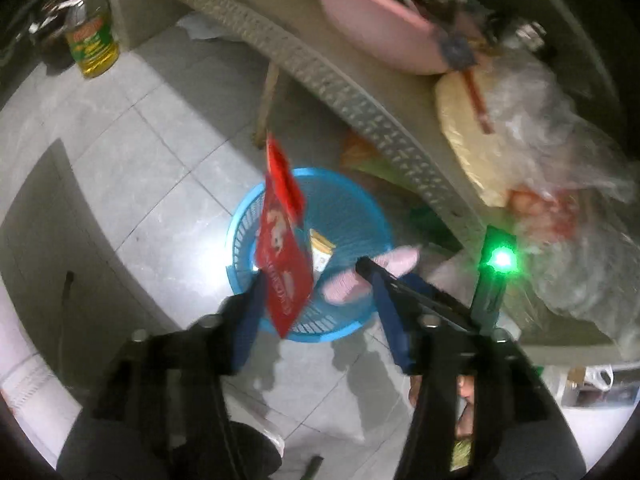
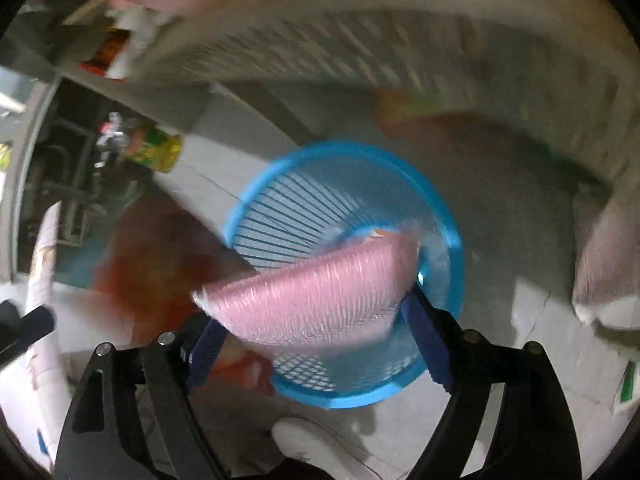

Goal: Collect trash
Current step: 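Carry the red bag and pink sponge over the blue wastebasket and release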

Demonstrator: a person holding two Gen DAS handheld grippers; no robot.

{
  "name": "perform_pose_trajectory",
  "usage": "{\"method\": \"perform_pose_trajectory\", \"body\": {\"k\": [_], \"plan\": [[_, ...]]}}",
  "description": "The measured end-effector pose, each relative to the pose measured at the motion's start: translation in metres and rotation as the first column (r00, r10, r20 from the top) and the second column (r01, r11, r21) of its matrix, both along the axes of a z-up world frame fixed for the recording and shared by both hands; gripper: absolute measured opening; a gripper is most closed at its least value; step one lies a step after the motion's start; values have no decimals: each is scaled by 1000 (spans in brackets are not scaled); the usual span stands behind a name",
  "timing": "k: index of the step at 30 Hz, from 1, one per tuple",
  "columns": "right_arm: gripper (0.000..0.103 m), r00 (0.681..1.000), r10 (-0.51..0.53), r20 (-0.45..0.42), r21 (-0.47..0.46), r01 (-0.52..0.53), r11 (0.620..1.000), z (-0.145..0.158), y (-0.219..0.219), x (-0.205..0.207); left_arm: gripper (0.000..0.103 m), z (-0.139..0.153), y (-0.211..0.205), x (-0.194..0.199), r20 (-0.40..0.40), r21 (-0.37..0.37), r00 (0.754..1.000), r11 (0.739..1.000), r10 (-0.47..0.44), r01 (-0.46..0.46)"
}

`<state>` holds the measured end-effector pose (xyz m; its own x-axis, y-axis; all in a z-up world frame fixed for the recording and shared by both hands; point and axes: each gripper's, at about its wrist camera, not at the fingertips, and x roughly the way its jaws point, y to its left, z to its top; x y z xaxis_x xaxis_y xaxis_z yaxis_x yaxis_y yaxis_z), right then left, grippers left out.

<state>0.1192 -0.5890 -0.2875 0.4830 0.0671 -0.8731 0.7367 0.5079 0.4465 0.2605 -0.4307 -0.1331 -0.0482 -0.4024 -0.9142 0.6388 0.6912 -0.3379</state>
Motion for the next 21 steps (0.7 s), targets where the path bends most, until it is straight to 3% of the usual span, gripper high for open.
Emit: {"method": "perform_pose_trajectory", "body": {"k": [3, 10, 21], "plan": [[82, 999, -37, 6, 35, 37, 999, -12, 4, -17, 52, -3, 10, -2, -39, -22, 999, 1000, -6, 5], [82, 999, -35, 26, 38, 34, 999, -11, 18, -41, 54, 16, 37, -1, -2, -36, 1000, 999, -5, 5], [82, 997, -14, 81, 39, 11, 999, 9, 35, -75, 63, 85, 114, -15, 66, -77, 998, 997, 13, -8]]}}
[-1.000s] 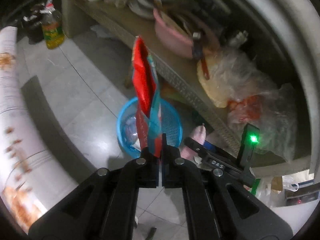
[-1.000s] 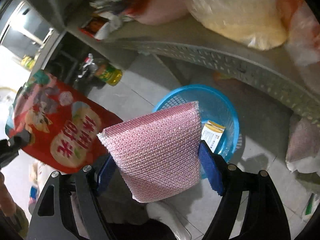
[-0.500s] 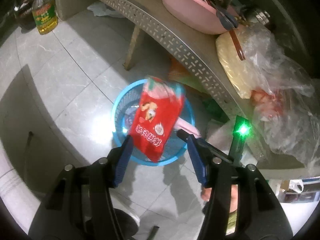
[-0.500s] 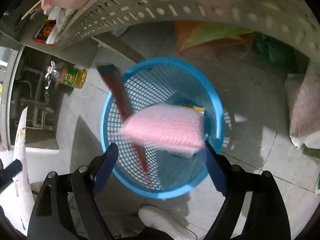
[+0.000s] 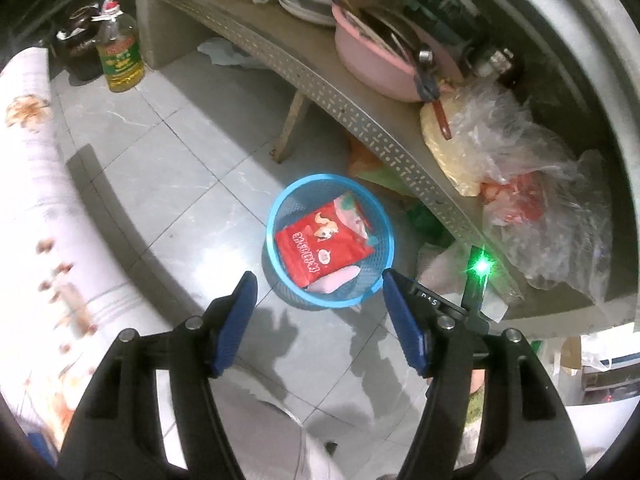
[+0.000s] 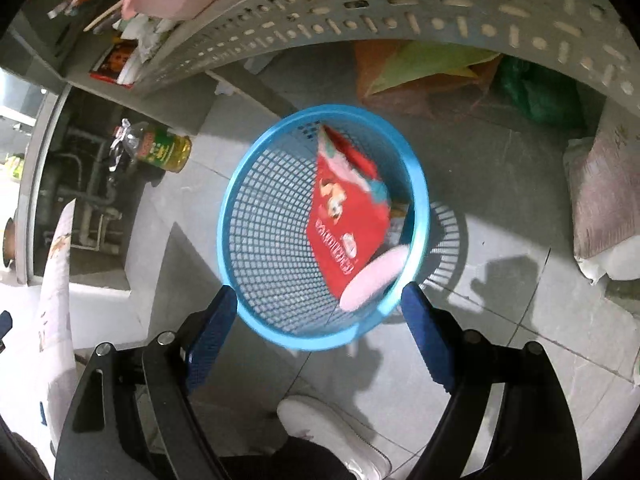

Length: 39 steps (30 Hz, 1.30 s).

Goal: Collect trash
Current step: 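Carry the red bag and pink sponge over the blue wastebasket and release, then move both tools back over the table toward the remaining trash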

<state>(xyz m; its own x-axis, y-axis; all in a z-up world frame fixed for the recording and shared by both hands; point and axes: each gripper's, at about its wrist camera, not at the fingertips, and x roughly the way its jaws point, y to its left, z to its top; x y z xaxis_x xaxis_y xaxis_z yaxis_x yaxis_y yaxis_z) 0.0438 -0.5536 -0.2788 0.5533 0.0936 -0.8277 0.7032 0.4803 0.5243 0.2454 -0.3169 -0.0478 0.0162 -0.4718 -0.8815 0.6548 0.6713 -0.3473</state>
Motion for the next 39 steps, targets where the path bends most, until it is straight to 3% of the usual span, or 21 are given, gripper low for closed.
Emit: {"method": "perform_pose_trajectory", "body": {"k": [8, 13, 17, 19, 23, 27, 32, 39], "plan": [[82, 994, 111, 10, -72, -111, 991, 31, 46, -8, 67, 35, 73, -23, 45, -58, 998, 998, 42, -40], [82, 979, 203, 24, -135, -198, 971, 63, 76, -2, 68, 56, 132, -39, 56, -142, 988, 981, 142, -133], [82, 958, 282, 45, -197, -268, 943, 99, 103, 9, 69, 72, 180, -60, 116, -205, 968, 959, 223, -196], [82, 941, 329, 75, -230, -305, 924, 123, 118, 14, 72, 81, 204, -74, 155, -240, 951, 944, 268, -227], [82, 903, 411, 124, -299, -361, 883, 164, 147, 22, 78, 93, 270, -104, 232, -295, 894, 903, 384, -312], [82, 855, 496, 155, -323, -430, 843, 194, 182, 34, 79, 96, 327, -124, 267, -283, 841, 873, 470, -398], [82, 788, 588, 182, -346, -508, 789, 226, 231, 53, 80, 94, 390, -146, 282, -293, 770, 815, 573, -499], [83, 692, 680, 242, -403, -566, 719, 272, 293, 61, 80, 87, 441, -159, 291, -318, 716, 770, 635, -554]]}}
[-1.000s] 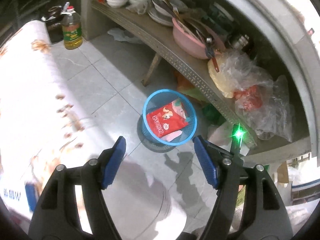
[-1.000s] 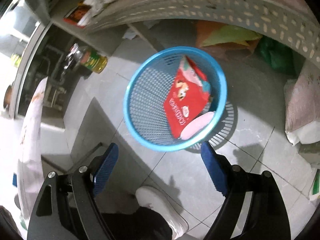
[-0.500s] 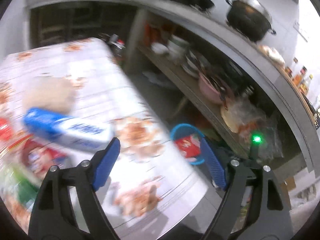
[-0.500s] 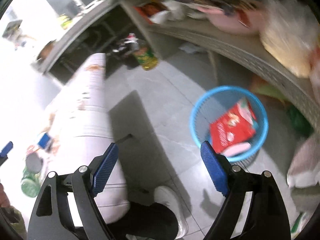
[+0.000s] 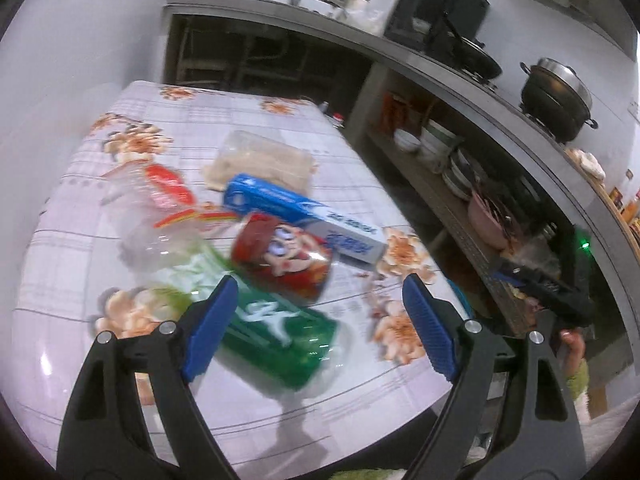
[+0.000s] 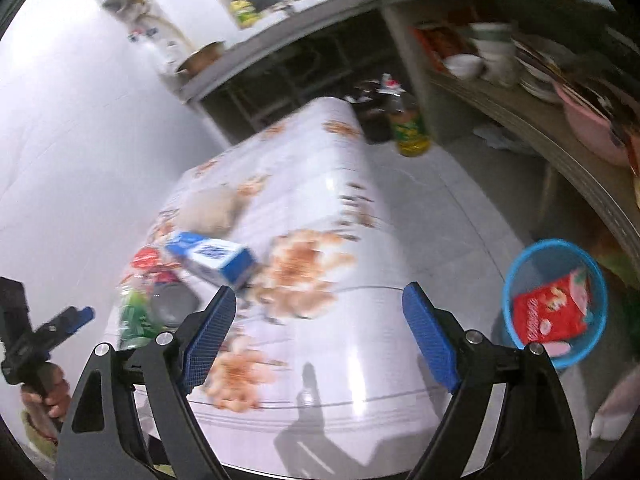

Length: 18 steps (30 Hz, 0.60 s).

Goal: Collect trash
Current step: 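Move both tools back over the table toward the remaining trash, then pinch a clear plastic bag with the left tool while the right tool grasps the clear plastic box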

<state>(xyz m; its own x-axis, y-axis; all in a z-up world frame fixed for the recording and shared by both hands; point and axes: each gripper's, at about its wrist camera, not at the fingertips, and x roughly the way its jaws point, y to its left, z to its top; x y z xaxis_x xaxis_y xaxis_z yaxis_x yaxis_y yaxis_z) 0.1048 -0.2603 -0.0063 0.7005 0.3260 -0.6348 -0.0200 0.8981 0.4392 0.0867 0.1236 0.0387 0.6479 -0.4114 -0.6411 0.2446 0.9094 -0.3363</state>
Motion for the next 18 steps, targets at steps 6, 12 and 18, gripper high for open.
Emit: {"method": "perform_pose_trajectory", "body": {"k": [6, 12, 18], "plan": [[83, 996, 92, 16, -18, -92, 996, 15, 47, 2, 80, -12, 29, -2, 17, 13, 996, 996, 86, -87], [83, 988, 153, -3, 6, -153, 988, 16, 77, 12, 80, -25, 75, 38, -45, -33, 966, 966, 254, -256], [83, 980, 200, -17, 47, -199, 979, 15, 96, 27, 77, -46, 129, 93, -185, -216, 916, 895, 355, -391]]}}
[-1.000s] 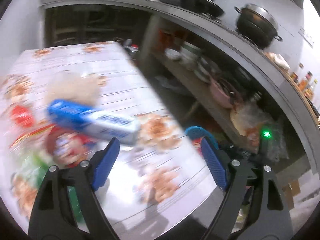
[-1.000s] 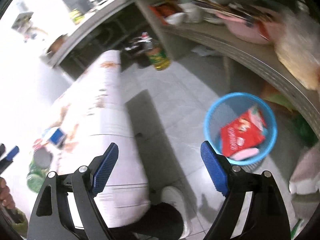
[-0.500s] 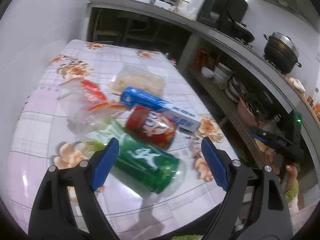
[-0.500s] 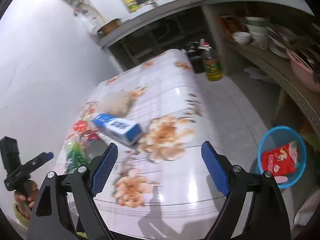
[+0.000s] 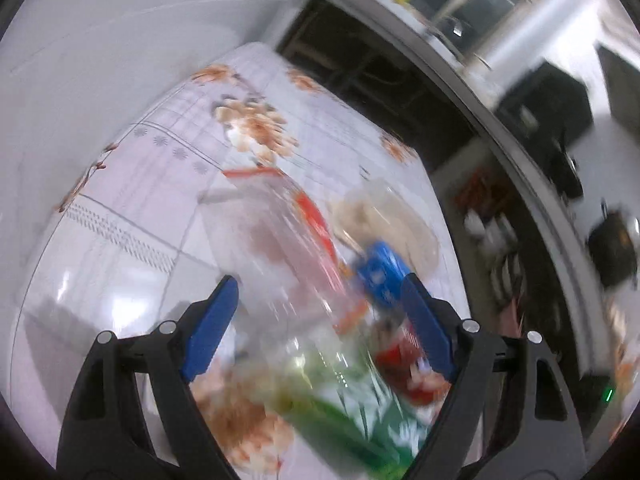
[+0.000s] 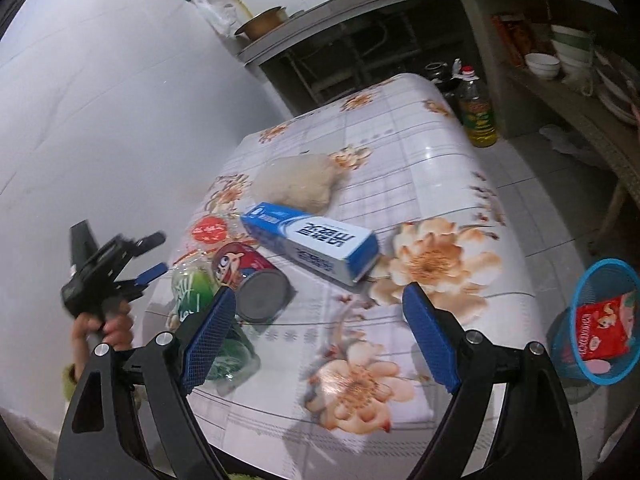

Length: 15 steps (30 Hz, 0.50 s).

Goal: Collect trash
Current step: 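Pinch a clear plastic bag with the left tool while the right tool grasps the clear plastic box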

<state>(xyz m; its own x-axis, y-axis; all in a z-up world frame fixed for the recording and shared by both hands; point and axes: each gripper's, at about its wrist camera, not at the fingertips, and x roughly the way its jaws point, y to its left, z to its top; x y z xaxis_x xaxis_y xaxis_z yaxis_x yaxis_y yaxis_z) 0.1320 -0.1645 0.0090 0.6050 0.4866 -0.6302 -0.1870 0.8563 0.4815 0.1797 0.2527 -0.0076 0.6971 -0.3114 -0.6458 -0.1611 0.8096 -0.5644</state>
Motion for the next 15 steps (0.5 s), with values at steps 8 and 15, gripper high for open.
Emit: {"method": "perform_pose_trajectory", "body": {"k": [8, 15], "plan": [[83, 999, 46, -23, 10, -46, 999, -8, 17, 17, 62, -9, 10, 35, -48, -27, 999, 1000, 9, -11], [83, 995, 92, -42, 26, -91, 996, -11, 22, 26, 40, -27, 11, 53, -86, -84, 996, 996, -9, 2]]}}
